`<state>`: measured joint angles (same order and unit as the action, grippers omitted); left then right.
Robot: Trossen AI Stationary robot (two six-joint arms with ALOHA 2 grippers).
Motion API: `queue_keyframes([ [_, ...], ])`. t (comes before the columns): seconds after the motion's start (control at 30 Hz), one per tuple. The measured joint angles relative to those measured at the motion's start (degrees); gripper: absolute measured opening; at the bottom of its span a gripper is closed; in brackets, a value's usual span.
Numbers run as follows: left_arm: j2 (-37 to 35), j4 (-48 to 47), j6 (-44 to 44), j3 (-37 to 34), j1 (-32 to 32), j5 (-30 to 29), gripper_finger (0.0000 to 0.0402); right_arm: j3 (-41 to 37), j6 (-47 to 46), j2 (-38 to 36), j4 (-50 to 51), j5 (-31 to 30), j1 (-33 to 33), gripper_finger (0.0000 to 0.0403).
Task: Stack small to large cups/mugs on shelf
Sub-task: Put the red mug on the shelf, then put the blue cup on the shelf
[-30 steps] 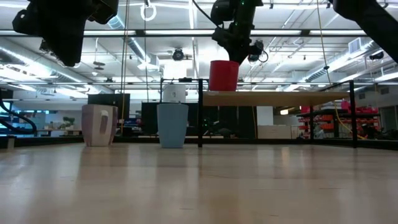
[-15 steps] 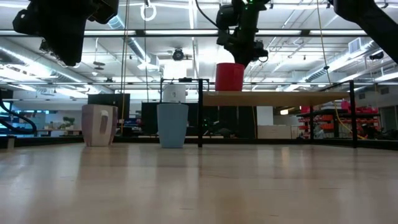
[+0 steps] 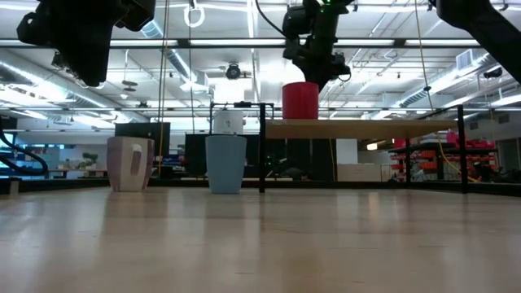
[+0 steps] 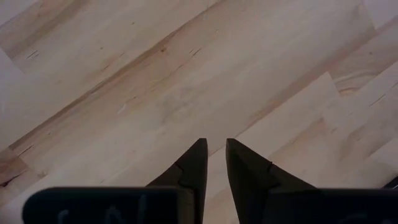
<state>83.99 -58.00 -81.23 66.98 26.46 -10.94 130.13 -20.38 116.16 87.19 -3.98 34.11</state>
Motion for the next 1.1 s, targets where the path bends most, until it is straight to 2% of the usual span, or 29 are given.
queue_keyframes([
  [0.3,0.0,0.0,0.0,0.0,0.0,0.0,0.0064,0.1,0.0,-0.1,0.1,0.0,-0.2,0.0082],
  [0.6,0.0,0.0,0.0,0.0,0.0,0.0,0.007,4.9,0.0,-0.6,1.7,0.0,-0.2,0.0085],
  [0.9,0.0,-0.1,0.5,0.0,0.0,-1.1,0.0065,4.5,-0.8,-8.1,2.9,-0.8,-2.1,0.0085],
  [1.1,0.0,-0.2,1.6,0.0,0.0,-2.9,0.007,4.5,-3.2,-15.6,2.9,-0.8,-9.2,0.0085],
])
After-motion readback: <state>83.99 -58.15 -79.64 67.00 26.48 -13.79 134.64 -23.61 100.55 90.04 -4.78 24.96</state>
